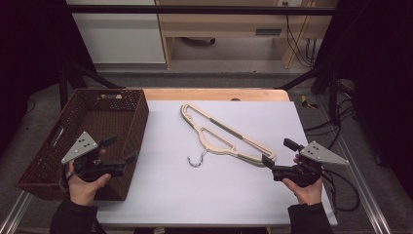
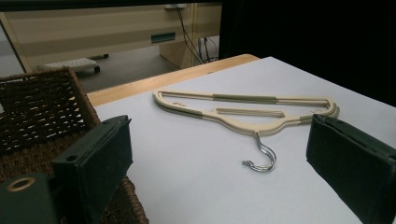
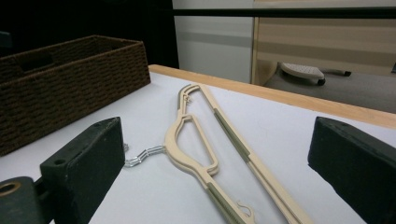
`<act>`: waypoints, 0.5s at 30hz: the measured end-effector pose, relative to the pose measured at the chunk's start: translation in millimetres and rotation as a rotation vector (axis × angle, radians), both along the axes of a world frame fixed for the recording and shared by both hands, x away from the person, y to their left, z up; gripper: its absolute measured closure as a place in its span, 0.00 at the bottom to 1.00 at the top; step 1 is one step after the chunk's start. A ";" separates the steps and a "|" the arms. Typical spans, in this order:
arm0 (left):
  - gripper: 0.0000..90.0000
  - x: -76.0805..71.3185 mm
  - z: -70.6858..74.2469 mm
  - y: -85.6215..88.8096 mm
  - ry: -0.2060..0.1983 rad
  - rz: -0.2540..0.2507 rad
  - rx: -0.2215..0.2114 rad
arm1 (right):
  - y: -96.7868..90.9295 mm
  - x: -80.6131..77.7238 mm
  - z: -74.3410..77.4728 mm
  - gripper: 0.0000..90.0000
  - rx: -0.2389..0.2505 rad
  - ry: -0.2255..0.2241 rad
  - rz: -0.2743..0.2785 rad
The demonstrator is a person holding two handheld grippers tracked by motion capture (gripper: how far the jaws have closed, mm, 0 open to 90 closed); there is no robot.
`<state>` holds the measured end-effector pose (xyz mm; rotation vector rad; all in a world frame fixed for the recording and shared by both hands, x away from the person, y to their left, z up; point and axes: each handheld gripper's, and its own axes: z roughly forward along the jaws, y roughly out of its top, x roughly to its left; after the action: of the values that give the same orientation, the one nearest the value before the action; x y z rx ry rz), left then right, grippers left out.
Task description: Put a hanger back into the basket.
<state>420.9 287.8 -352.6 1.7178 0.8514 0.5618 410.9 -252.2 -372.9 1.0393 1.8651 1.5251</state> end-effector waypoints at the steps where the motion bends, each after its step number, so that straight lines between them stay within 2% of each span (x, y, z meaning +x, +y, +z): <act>1: 0.07 0.0 0.0 0.0 0.000 0.000 0.000 | 0.0 0.0 0.0 0.05 0.000 0.000 0.000; 2: 0.07 0.8 -1.0 -0.4 0.005 -0.001 0.001 | 1.0 1.7 -0.2 0.05 -0.014 0.012 0.009; 10: 0.07 2.0 -2.3 0.1 0.010 -0.001 0.006 | 11.4 10.1 2.0 0.09 -0.066 0.029 0.040; 12: 0.07 2.8 -2.3 0.4 0.013 0.000 0.004 | 19.7 20.1 1.3 0.11 -0.096 0.048 0.048; 13: 0.07 2.9 -2.4 0.5 0.014 0.000 0.005 | 19.7 20.1 1.3 0.11 -0.096 0.048 0.048; 14: 0.07 2.9 -2.9 0.3 0.014 0.001 0.005 | 23.7 25.8 -1.1 0.12 -0.130 0.060 0.064; 15: 0.07 2.9 -2.9 0.3 0.014 0.001 0.005 | 23.7 25.8 -1.1 0.12 -0.130 0.060 0.064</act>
<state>423.8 288.2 -355.5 1.7281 0.8619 0.5540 436.7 -228.5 -374.0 0.9849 2.0276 1.4002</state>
